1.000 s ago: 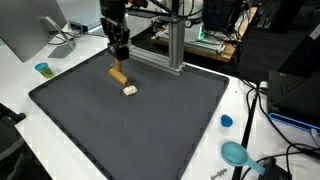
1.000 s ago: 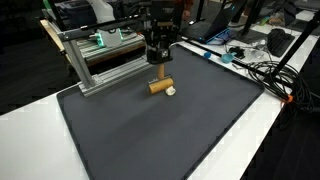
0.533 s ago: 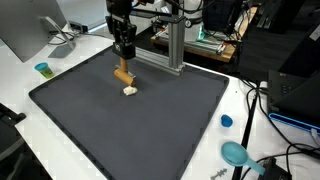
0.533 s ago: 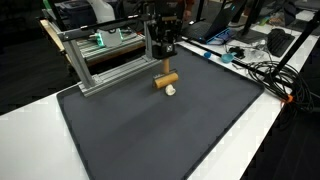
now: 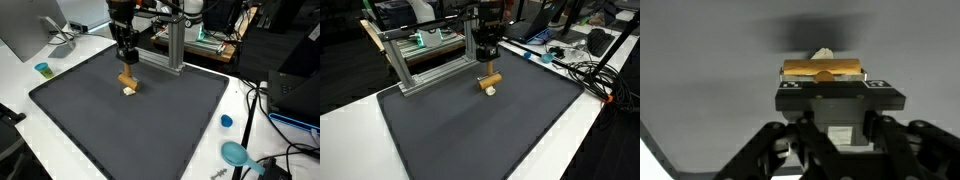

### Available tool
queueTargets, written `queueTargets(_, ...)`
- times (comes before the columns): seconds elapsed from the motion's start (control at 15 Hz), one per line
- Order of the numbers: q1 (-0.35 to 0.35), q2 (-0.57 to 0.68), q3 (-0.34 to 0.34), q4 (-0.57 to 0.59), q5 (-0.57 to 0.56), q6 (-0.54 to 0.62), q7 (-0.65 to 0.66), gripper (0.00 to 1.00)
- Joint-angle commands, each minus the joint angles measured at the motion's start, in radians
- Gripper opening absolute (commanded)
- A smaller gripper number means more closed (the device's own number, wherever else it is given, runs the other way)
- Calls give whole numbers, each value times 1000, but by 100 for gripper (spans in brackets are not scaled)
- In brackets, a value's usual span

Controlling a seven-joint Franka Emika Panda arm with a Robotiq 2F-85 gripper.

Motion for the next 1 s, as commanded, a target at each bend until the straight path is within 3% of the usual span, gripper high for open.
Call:
queueTargets(0.0,-9,46,-19,42,9,-1,11,22)
queueTargets(0.47,-6,145,-34,101,3,-63,11,22)
queueTargets(0.93,-11,148,-15,140,31,-209,-70,22)
